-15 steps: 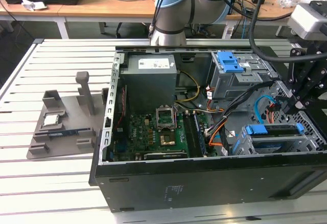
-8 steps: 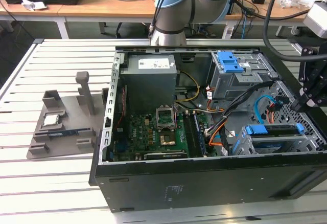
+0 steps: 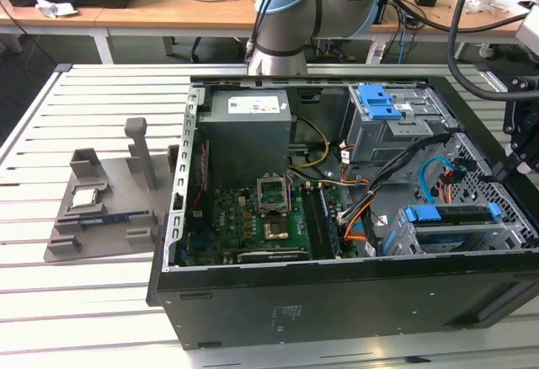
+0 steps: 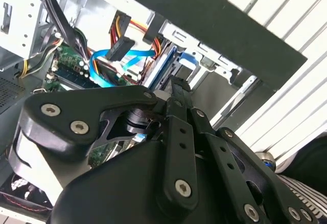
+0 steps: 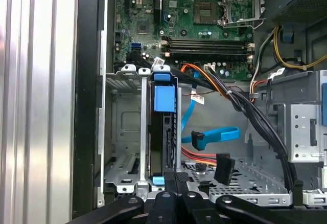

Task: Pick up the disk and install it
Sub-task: 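Insert the first disk wire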

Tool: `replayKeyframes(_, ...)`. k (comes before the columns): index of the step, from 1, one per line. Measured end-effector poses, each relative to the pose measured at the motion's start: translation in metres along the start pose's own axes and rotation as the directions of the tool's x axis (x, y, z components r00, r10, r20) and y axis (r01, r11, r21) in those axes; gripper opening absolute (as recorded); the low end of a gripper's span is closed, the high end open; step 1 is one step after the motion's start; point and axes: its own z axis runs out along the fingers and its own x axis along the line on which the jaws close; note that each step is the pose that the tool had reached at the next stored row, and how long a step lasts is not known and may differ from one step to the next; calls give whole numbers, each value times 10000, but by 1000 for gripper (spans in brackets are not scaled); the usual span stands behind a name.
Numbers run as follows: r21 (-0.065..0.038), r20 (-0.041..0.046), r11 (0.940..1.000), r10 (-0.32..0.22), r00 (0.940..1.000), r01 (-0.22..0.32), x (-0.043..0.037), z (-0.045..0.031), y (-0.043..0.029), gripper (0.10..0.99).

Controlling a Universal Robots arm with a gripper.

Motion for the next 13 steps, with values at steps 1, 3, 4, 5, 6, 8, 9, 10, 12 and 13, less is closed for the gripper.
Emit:
replayKeyframes(1,-1,1,10000,-1,10000,1,-3,0,-18,106)
replayKeyframes(3,-3,0,10000,-1,10000,1,-7,-2,-52,106)
replayKeyframes(4,-4,0,10000,-1,10000,1,-9,-3,-67,106)
replayKeyframes(5,-6,0,10000,0,10000,0,-11,-3,-92,106)
replayKeyframes(6,-7,-1,10000,0,10000,0,-13,-4,-105,106)
replayKeyframes(8,-10,0,10000,0,10000,0,-23,-5,-153,106)
replayKeyframes(9,-13,-1,10000,0,10000,0,-35,-4,-179,106)
replayKeyframes(10,-15,-5,10000,0,10000,0,-48,-4,-195,106)
replayKeyframes(12,-17,-15,10000,0,10000,0,-87,-1,-221,106)
replayKeyframes(13,-17,-19,10000,1,10000,-1,-104,0,-229,106)
